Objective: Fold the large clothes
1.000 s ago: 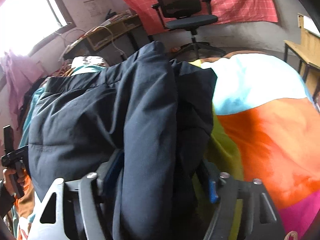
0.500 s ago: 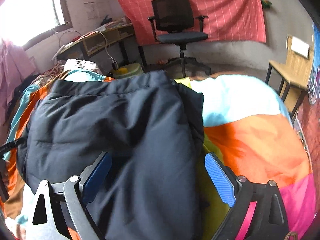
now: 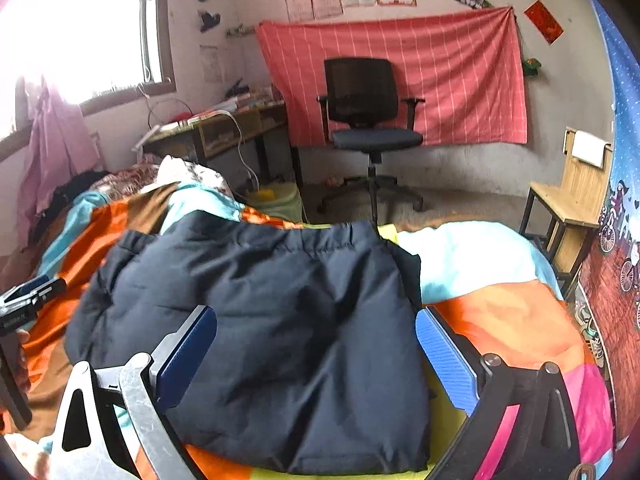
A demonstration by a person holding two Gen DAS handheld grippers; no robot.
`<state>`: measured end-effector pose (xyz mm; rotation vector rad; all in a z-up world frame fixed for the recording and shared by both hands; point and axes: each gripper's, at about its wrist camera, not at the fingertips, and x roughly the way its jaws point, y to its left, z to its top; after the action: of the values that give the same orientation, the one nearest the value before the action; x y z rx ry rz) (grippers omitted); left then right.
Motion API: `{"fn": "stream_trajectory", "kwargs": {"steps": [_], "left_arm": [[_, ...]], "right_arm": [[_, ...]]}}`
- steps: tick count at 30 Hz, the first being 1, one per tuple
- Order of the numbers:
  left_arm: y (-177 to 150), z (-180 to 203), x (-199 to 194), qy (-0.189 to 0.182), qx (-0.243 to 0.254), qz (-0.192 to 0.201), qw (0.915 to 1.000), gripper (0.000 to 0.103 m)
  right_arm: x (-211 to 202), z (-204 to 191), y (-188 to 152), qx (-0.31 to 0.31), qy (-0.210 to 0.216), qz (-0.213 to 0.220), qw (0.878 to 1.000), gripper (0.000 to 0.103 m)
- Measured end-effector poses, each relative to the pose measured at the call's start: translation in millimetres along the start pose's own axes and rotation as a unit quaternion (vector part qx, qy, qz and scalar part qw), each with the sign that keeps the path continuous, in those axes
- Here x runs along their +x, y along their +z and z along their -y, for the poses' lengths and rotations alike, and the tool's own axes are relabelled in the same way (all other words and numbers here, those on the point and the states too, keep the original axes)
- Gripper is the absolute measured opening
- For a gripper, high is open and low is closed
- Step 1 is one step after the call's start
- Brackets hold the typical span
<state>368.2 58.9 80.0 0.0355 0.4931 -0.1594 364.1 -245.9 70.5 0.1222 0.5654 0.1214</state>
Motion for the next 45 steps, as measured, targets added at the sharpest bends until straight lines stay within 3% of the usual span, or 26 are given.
{"fn": "stream_trajectory", "kwargs": {"steps": [8, 18, 35, 45], "left_arm": [[3, 13, -37, -0.026, -0.006, 0.027, 0.9993, 0.100], [-6, 14, -88, -0.017, -0.035, 0.058, 0.9975, 0.100], [-39, 30, -150, 0.004, -0.031, 0.064, 0.9974, 0.100], [-63, 39, -159, 0.010, -0.015, 0.067, 0.9976, 0.100]], "right_arm": [[-41, -27, -5, -0.022, 0.004, 0.044, 0.999, 0.103], [-87, -61, -23, -0.068, 0.002, 0.095, 0.993, 0.103], [-147, -70, -62, -0.038, 0.026, 0.112, 0.993, 0.103], [-172, -78, -89, -0.041, 0.032, 0.120, 0.991, 0.103]]}}
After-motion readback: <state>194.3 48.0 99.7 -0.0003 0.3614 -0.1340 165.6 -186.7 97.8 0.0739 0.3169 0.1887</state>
